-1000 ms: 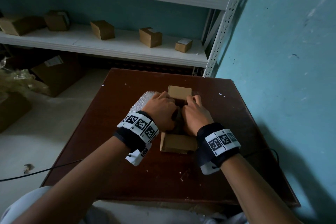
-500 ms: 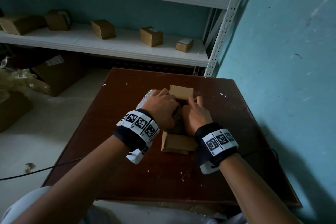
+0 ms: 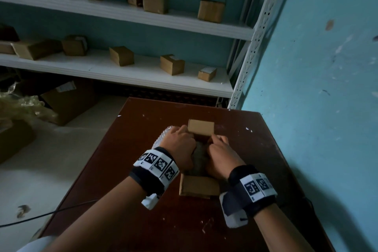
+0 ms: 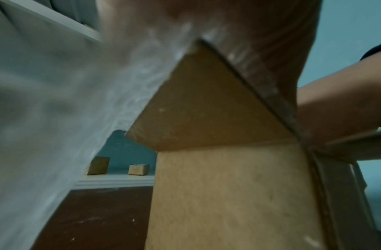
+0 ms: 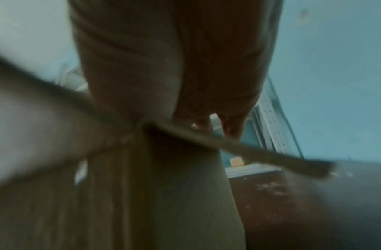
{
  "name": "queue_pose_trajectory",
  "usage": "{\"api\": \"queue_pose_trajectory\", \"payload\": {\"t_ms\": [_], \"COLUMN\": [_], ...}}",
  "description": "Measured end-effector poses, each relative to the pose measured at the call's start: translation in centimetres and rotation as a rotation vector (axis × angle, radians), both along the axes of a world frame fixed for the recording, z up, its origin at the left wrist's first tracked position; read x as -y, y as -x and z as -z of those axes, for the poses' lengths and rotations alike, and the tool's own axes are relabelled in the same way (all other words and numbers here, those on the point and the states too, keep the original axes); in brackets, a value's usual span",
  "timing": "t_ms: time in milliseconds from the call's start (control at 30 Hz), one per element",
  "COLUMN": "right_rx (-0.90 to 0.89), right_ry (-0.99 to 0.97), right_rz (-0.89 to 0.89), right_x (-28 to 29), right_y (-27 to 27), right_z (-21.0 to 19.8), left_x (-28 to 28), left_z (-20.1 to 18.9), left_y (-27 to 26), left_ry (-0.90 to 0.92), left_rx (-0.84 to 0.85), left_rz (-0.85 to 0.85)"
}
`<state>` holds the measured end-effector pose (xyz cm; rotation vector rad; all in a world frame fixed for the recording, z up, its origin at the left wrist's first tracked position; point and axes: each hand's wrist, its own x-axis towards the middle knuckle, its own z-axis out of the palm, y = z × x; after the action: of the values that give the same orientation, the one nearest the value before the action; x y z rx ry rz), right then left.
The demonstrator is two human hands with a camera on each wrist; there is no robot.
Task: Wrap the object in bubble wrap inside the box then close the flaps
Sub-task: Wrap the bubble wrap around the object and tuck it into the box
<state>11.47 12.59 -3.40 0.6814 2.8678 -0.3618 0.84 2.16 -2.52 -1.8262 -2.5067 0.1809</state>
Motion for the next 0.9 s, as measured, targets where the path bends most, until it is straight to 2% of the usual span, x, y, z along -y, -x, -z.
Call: {"api": "queue_pose_trajectory", "payload": {"t_ms": [133, 400, 633, 900], "right_rx": [-0.139, 0.066, -0.015, -0.009], "right_ry": [0.008, -0.037, -0.075, -0.181], "right_rz": [-0.025, -0.004, 0.002, -0.011], "right_x": [-0.1, 0.7, 0.5, -0.1], "right_y": [-0.7, -0.3, -0.3, 0.5], "right_z": [-1.0, -1.3, -0.8, 0.3], "left_x": [-0.1, -0.2, -0.1, 0.0], "left_z": [0.0, 0.2, 0.1, -0.1], "left_y": [0.0, 0.2, 0.4, 0.8], "left_ry": [0.003, 0.005, -0.058, -0.057], "left_rx": [0.017, -0.001, 0.045, 0.036], "left_rz": [-0.019, 0.021, 0.023, 0.021]}}
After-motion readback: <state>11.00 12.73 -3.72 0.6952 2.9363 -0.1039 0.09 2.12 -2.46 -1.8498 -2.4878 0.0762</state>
